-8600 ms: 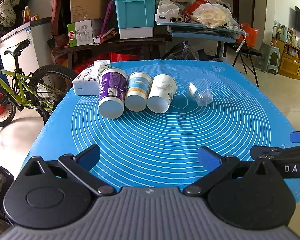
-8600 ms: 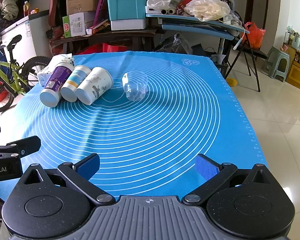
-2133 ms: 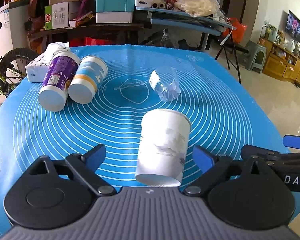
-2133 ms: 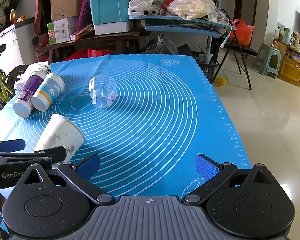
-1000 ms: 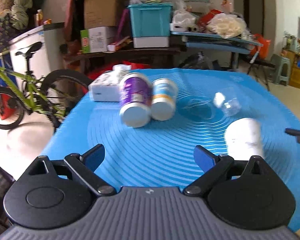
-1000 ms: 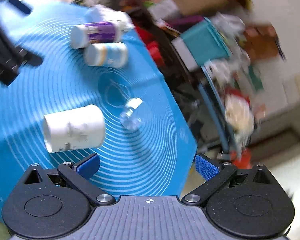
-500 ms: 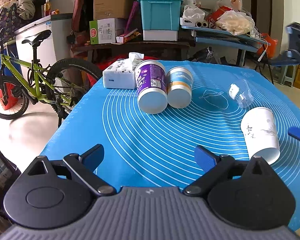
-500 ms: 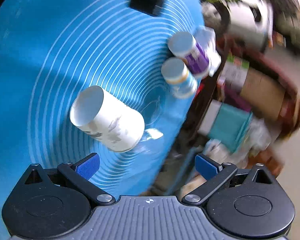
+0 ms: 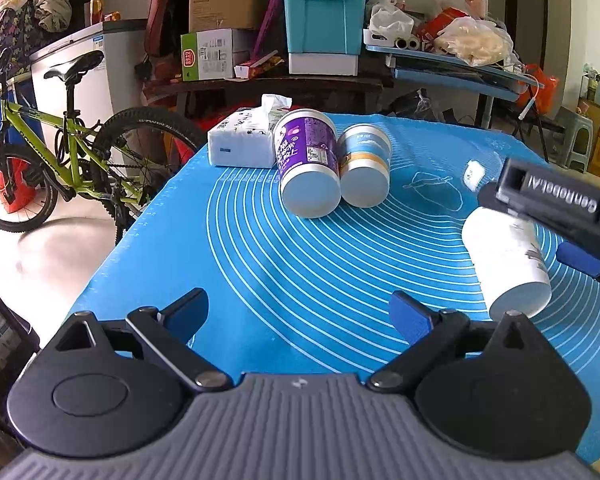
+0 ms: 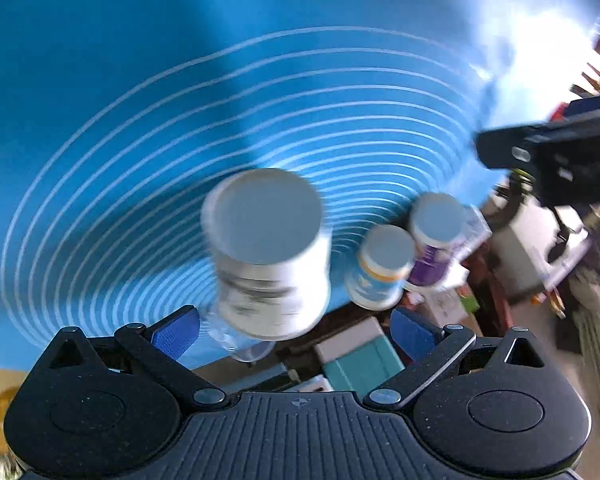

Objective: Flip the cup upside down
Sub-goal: 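Roll the right tool and close its fingers around the lying paper cup, then rotate the cup rim-down with the right tool and set it on the mat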

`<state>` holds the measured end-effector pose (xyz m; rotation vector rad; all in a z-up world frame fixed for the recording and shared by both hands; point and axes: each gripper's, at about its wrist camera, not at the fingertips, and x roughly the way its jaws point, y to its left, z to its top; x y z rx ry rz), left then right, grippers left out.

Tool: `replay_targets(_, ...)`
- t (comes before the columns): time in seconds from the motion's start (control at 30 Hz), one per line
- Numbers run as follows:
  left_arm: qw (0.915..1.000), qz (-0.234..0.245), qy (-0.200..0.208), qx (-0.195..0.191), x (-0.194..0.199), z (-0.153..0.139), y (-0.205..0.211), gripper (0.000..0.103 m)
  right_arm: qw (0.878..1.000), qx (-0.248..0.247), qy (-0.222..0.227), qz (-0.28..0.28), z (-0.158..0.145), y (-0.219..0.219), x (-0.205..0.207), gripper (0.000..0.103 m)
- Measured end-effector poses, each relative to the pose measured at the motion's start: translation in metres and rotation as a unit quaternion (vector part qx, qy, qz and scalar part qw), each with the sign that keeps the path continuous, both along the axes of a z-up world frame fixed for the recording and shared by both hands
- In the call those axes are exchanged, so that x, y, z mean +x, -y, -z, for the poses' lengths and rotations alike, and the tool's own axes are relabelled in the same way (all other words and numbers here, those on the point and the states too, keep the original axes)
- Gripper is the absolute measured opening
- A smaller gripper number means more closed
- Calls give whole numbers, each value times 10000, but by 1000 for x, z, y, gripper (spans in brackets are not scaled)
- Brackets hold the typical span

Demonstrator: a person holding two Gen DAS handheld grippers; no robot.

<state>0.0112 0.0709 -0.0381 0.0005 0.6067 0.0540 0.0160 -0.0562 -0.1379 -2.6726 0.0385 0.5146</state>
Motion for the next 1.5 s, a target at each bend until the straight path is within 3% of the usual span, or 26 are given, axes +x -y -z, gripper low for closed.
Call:
replay_targets(0.17, 10000, -29, -52, -37, 3, 2, -1, 96, 9986, -394, -328, 99, 5, 2, 0, 101)
replay_targets(0.37, 10000, -27, -65, -40, 2, 2, 0, 96, 9965, -713, -444, 25, 14, 4, 4, 85)
replay_targets(0.53, 9999, -50, -67, -61, 2, 2, -2, 96, 9964, -652, -547, -52, 8, 4, 4, 59)
replay_targets(0.77, 10000, -1, -59, -23, 3, 1, 1, 96, 9958, 195, -797, 416, -9, -4, 9, 56)
replay_targets(0.93, 10000, 88, -28, 38, 4, -2, 7, 96, 9745, 1369, -969, 1489, -33, -14, 26, 56)
replay_targets(1.0, 9999, 133, 18, 71, 5, -5, 11, 96, 9568, 1898, -1112, 1900, -48, -15, 34, 56)
replay_targets(1.07, 9998, 169, 56, 83, 6, -7, 13, 96, 9259, 2495, -1462, 2430, -67, -11, 36, 56)
replay_targets(1.2, 9993, 315, 113, 156, 8, -12, 22, 96, 8485, 3775, -1913, 3178, -101, 4, 44, 56)
replay_targets(1.37, 9979, 494, 265, 331, 11, -21, 35, 96, 7341, 5144, -2414, 3718, -128, 28, 58, 56)
replay_targets(1.5, 9966, 566, 359, 485, 16, -25, 45, 96, 6548, 5934, -2404, 4016, -132, 54, 68, 56)
